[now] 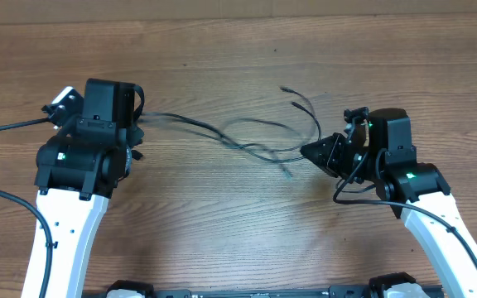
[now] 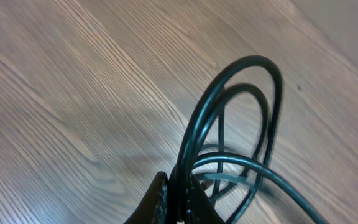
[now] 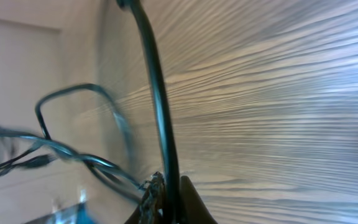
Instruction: Untangle cables
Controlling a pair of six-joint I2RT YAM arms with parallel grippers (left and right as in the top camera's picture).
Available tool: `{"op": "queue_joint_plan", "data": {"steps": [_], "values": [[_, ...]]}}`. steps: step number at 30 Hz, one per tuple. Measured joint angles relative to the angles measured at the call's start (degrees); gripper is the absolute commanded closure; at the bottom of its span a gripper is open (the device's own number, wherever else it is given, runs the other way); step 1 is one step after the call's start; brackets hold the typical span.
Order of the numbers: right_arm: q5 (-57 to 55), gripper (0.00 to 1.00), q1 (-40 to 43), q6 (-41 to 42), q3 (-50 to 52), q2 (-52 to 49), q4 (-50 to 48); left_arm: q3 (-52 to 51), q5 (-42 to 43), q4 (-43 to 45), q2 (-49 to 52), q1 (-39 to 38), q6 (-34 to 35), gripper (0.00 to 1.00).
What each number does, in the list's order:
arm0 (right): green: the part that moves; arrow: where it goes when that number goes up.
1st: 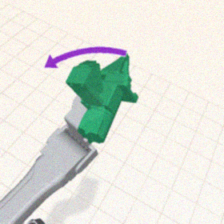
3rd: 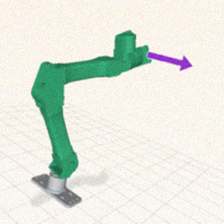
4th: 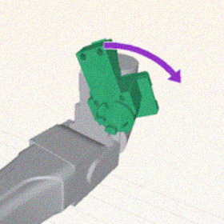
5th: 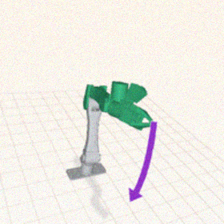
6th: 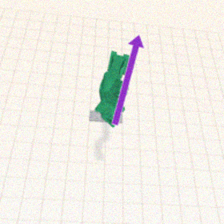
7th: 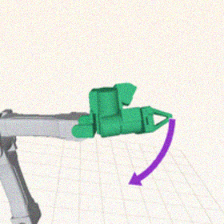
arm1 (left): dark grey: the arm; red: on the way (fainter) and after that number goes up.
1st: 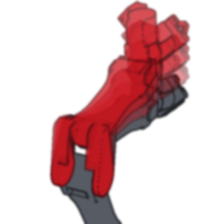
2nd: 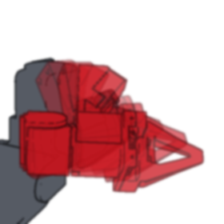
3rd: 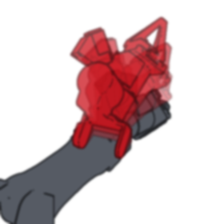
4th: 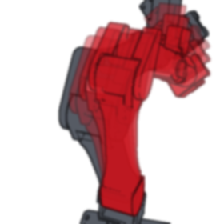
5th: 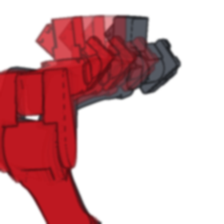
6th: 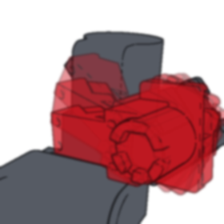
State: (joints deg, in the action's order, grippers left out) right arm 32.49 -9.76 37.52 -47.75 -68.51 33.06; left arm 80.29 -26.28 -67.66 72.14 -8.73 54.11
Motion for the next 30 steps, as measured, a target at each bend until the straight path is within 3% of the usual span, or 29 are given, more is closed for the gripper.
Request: {"op": "queue_joint_plan", "data": {"steps": [7, 14, 17, 22, 30], "values": [[-5.1, 0.82, 0.3, -1.4, 0.0, 0.0, 1.8, 0.0, -3.0, 0.0, 0.0, 1.4, 0.4, 0.96], [-5.7, 0.47, 0.3, -1.9, 0.0, 0.0, 2.0, 0.0, 0.7, 1.3, 0.0, 1.4, -0.7, 0.96], [-3.0, 0.37, 0.3, -4.7, 0.0, 0.0, -0.1, 0.0, 7.6, 5.4, 0.0, 1.4, -6.0, 0.96], [6.4, 0.33, 0.3, -15.7, 0.0, 0.0, -3.8, 0.0, 24.7, 12.6, 0.0, 1.4, -12.2, 0.96], [15.4, 0.32, 0.3, -30.2, 0.0, 0.0, -7.5, 0.0, 50.1, 23.2, 0.0, 1.4, -8.8, 0.96]]}}
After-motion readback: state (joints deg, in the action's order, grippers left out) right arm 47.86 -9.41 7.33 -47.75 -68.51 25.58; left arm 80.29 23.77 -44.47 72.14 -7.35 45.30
